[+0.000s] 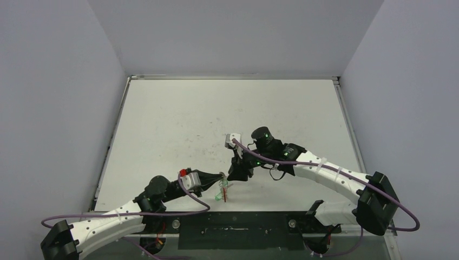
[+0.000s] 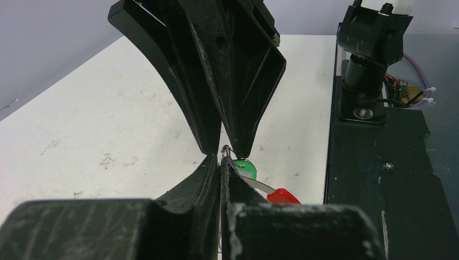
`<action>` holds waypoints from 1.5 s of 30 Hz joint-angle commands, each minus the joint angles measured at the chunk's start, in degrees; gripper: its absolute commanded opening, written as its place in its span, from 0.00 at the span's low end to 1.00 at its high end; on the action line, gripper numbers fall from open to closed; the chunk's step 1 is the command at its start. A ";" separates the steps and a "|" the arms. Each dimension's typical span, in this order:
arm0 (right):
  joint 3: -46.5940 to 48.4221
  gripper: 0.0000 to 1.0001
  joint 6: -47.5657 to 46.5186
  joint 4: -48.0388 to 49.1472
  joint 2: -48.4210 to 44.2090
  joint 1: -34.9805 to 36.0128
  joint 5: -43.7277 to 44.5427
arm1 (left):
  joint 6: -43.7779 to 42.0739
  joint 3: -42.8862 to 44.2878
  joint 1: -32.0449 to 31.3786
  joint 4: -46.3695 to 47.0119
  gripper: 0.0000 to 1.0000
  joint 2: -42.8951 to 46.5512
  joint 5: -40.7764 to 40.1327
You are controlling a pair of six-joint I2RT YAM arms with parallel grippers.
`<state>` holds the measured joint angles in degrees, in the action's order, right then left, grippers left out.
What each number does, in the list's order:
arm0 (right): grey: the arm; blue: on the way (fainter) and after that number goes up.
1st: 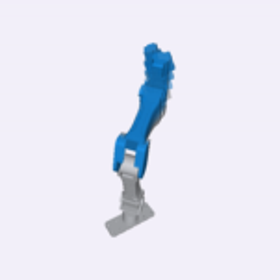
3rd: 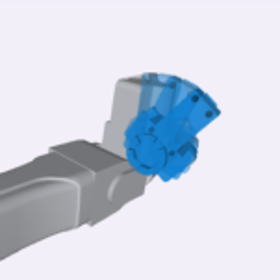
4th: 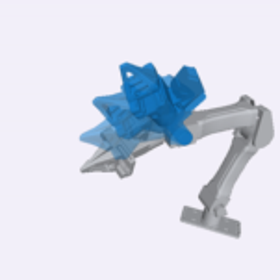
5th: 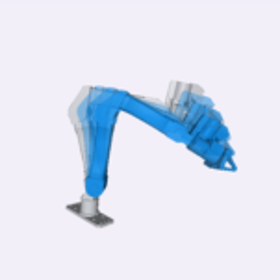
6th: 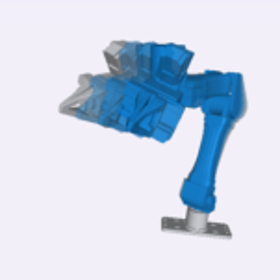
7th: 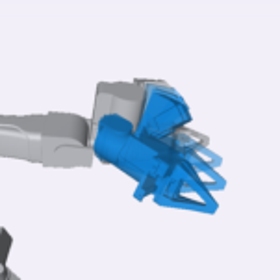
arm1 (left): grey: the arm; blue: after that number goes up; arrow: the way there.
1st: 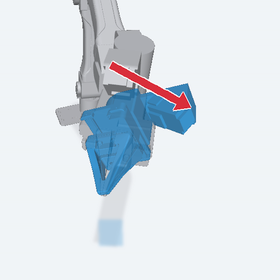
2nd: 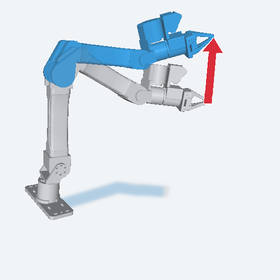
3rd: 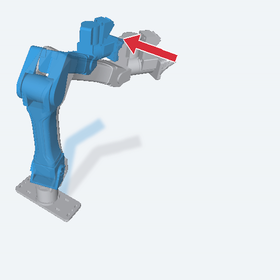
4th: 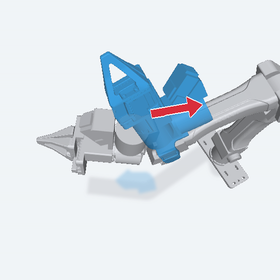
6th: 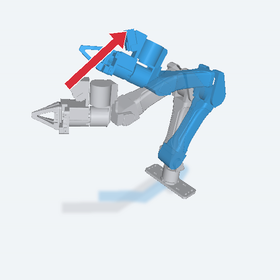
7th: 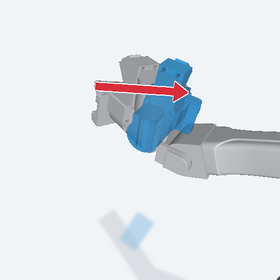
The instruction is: Put the keys on the keyring
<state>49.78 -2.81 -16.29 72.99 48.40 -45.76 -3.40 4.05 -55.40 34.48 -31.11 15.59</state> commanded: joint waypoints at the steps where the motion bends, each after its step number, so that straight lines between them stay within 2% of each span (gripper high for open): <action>1: -1.83 0.32 -2.15 5.21 -3.40 -0.33 0.70 | 0.23 0.76 -0.06 4.02 0.00 0.44 0.82; 7: -3.90 0.32 -3.07 10.90 -6.27 -0.32 -2.04 | 0.50 0.85 -0.06 4.01 0.00 0.43 1.08; 16: -4.49 0.30 -2.09 17.89 -3.64 -0.33 -4.78 | 0.93 1.00 -0.06 4.13 0.00 0.24 1.70; 23: -4.21 0.25 -4.05 18.26 -0.84 -0.32 -8.21 | 0.85 1.14 -0.06 4.36 0.00 0.16 1.68; 31: -6.95 0.29 -7.79 17.18 -3.90 -0.76 -8.66 | 0.75 1.13 -0.02 4.32 0.00 0.02 1.54; 37: -9.68 0.26 -11.57 19.28 -5.85 -0.77 -8.99 | 0.67 1.26 -0.06 4.54 0.00 -0.09 1.72; 45: -11.02 0.26 -9.85 24.83 -5.03 -0.72 -8.56 | 0.76 1.25 -0.06 4.83 0.00 -0.43 1.81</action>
<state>38.85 -12.03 1.61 68.75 47.97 -52.64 -3.20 4.01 -55.40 34.68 -31.59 16.75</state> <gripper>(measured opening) 0.262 0.007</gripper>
